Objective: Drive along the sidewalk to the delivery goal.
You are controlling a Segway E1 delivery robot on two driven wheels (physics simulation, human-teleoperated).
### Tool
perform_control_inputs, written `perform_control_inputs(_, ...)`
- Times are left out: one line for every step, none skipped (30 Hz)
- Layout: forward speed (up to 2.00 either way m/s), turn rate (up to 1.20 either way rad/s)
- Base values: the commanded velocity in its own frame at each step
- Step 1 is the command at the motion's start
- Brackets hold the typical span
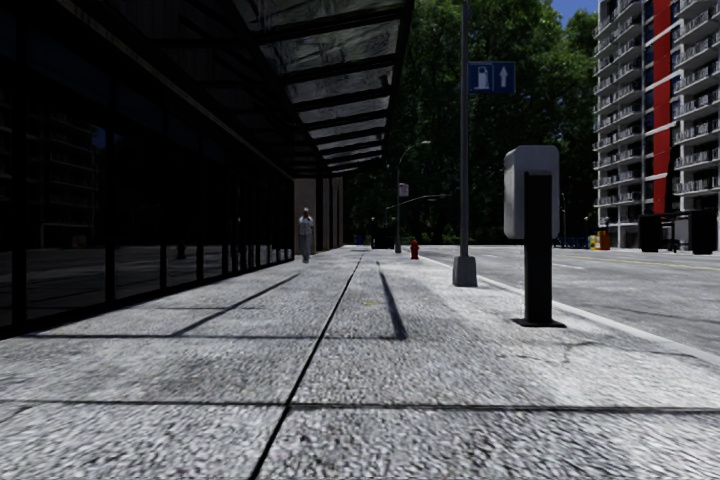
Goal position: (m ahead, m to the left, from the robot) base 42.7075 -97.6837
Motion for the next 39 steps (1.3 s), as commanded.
perform_control_inputs(2.0, 0.0)
perform_control_inputs(2.0, 0.0)
perform_control_inputs(2.0, 0.0)
perform_control_inputs(2.0, 0.0)
perform_control_inputs(2.0, 0.0)
perform_control_inputs(2.0, 0.0)
perform_control_inputs(2.0, 0.0)
perform_control_inputs(2.0, 0.0)
perform_control_inputs(2.0, 0.0)
perform_control_inputs(2.0, 0.0)
perform_control_inputs(2.0, 0.0)
perform_control_inputs(2.0, 0.0)
perform_control_inputs(2.0, 0.0)
perform_control_inputs(2.0, 0.0)
perform_control_inputs(2.0, 0.0)
perform_control_inputs(2.0, 0.0)
perform_control_inputs(2.0, 0.0)
perform_control_inputs(2.0, 0.0)
perform_control_inputs(2.0, 0.0)
perform_control_inputs(2.0, 0.0)
perform_control_inputs(2.0, 0.0)
perform_control_inputs(2.0, 0.0)
perform_control_inputs(2.0, 0.0)
perform_control_inputs(2.0, 0.0)
perform_control_inputs(2.0, 0.0)
perform_control_inputs(2.0, 0.0)
perform_control_inputs(2.0, 0.0)
perform_control_inputs(2.0, 0.0)
perform_control_inputs(2.0, 0.0)
perform_control_inputs(2.0, 0.0)
perform_control_inputs(2.0, 0.0)
perform_control_inputs(2.0, 0.0)
perform_control_inputs(2.0, 0.0)
perform_control_inputs(2.0, 0.0)
perform_control_inputs(2.0, 0.0)
perform_control_inputs(2.0, 0.0)
perform_control_inputs(2.0, 0.0)
perform_control_inputs(2.0, 0.0)
perform_control_inputs(2.0, 0.0)
